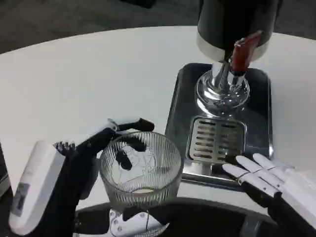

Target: Grasp the cup under the faucet to collect the drink, then remove the cup.

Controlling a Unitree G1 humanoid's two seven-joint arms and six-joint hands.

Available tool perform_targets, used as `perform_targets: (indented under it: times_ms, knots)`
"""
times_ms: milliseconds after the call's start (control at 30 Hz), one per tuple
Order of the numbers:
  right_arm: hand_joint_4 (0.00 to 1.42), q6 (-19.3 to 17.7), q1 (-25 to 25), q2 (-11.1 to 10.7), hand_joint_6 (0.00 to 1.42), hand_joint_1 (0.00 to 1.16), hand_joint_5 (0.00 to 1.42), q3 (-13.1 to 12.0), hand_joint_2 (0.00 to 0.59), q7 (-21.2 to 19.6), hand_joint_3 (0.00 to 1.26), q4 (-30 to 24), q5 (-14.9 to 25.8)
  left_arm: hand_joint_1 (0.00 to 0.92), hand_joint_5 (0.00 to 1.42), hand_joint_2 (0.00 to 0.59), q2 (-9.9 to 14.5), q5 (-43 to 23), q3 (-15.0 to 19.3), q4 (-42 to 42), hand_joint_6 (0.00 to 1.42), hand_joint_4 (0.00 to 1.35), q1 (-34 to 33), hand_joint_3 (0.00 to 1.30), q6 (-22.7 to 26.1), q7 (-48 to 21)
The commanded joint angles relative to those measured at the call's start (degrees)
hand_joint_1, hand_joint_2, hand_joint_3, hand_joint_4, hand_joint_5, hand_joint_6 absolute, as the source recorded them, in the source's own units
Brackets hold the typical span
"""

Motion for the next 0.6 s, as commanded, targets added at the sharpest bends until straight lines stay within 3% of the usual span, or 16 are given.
perform_targets:
  times_ms: [33,600]
  knots:
    - [0.05,-0.3,0.8,0.0,0.05,0.53,0.03,-0.3,0.431,0.4,0.13,-0.5,0.4,0.554,1.18,0.046,-0.2,-1.1,-0.3,-0.9,1.42,1.0,-0.7,0.9,-1.2,0.2]
    - [0.06,0.6,0.1,0.1,0.05,0.53,0.03,-0.7,0.431,0.4,0.13,-0.5,0.7,0.554,1.18,0.042,0.0,-1.2,-0.7,0.1,1.42,1.0,-2.3,0.9,-0.6,0.0]
